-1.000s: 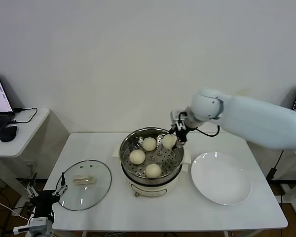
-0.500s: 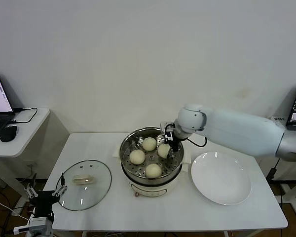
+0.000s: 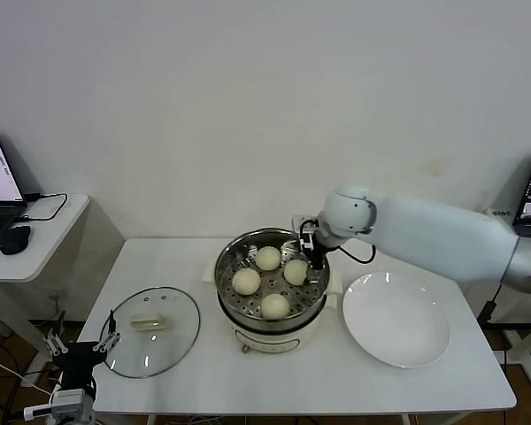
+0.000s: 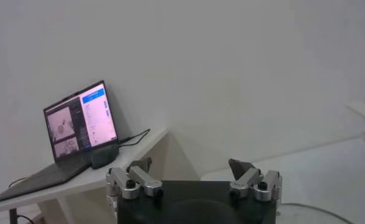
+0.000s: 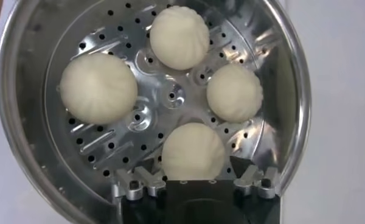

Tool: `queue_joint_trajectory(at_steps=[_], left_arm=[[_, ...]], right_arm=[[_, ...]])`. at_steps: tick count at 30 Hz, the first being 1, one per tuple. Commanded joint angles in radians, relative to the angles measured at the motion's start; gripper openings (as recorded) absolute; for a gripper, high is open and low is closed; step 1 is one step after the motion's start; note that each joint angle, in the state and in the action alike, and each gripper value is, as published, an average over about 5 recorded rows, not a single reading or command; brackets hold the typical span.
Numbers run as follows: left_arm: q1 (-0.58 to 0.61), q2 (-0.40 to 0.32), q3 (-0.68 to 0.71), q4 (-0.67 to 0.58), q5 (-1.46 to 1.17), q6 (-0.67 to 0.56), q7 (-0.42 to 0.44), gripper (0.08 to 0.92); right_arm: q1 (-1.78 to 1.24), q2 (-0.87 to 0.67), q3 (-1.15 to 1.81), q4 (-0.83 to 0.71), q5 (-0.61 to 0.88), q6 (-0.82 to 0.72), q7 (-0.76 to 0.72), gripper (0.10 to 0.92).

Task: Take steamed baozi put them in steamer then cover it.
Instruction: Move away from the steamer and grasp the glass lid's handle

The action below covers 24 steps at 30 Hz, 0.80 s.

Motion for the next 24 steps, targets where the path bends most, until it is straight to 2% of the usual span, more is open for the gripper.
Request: queue_joint_trajectory(at_steps=[1, 6, 11, 14, 19, 24], left_arm=[[0.000, 0.003, 0.003, -0.005, 0.000, 0.000, 0.000, 0.823], [0.002, 0.006, 0.000, -0.005, -0.001, -0.003, 0.000, 0.823], [0.002, 0.005, 0.006, -0.005, -0.009, -0.004, -0.003, 0.823], [-0.001, -0.001, 0.016, -0.005, -0.017, -0.004, -0.009, 0.823], [-0.006, -0.012, 0.035, 0.004, -0.018, -0.006, -0.016, 0.823], [-0.007, -0.020, 0.052, 0.017, -0.012, -0.020, -0.014, 0.823]], right_arm=[[0.002, -0.172, 0.114, 0.167, 0.047, -0.010, 0.048, 0.822], [-0.166, -0.341, 0.290, 0.292, 0.175, 0.033, 0.320, 0.823], [-0.574, -0.483, 0.631, 0.421, 0.282, 0.166, 0.609, 0.823], [-0.884, -0.506, 0.877, 0.475, 0.276, 0.289, 0.727, 0.823], [-1.411, -0.398, 1.363, 0.489, 0.121, 0.494, 0.805, 0.823], [-1.733, -0.145, 1.679, 0.468, -0.072, 0.699, 0.754, 0.823]])
